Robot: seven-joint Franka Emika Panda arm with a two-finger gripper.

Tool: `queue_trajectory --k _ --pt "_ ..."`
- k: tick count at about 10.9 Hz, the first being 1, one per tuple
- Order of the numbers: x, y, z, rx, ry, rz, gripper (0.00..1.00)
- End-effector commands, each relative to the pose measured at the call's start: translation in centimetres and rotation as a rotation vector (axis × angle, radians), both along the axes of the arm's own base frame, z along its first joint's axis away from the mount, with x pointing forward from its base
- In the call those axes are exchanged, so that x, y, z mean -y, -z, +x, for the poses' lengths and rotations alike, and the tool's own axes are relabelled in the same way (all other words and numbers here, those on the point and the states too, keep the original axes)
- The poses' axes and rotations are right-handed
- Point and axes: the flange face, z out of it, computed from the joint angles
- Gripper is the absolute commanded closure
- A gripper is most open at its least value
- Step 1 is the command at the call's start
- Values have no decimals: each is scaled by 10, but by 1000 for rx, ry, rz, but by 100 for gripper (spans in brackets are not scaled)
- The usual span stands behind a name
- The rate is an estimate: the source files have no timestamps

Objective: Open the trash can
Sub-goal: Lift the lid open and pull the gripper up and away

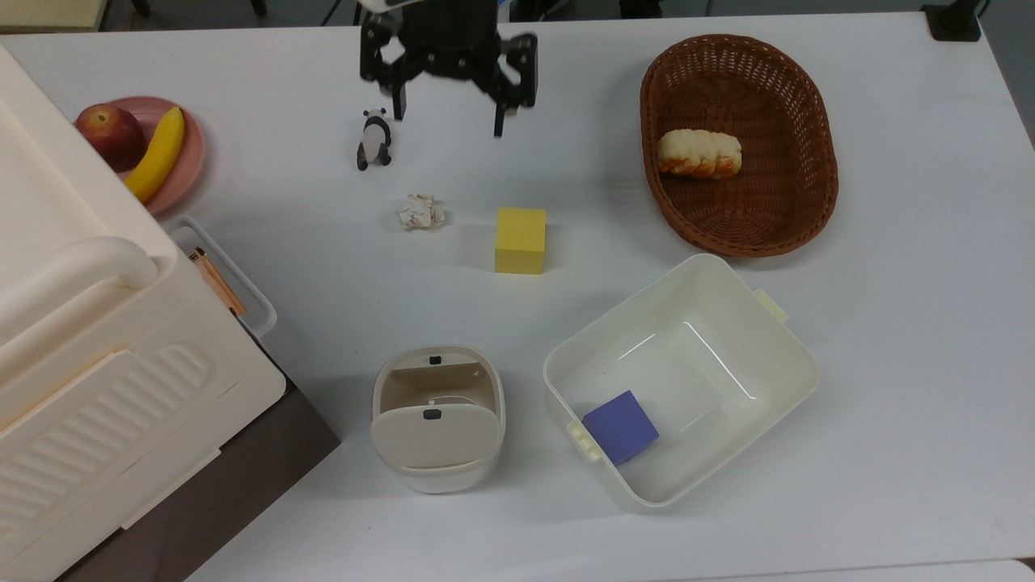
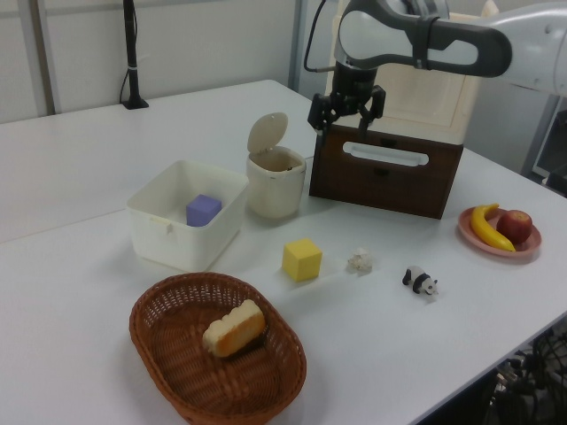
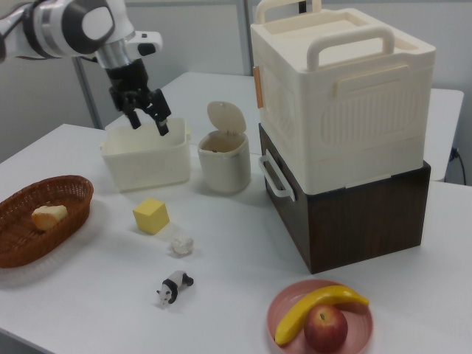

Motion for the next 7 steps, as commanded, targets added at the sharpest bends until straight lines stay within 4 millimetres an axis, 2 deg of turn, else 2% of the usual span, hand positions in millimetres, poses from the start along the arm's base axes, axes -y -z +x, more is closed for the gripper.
queue_trajectory --k 1,2,4,7 --pt "16 -20 -46 -36 -83 -16 0" --pt "34 -27 -47 -24 -50 -9 0" --pt "31 -31 -55 -57 -33 13 0" --pt "31 -31 -57 -67 -39 36 0"
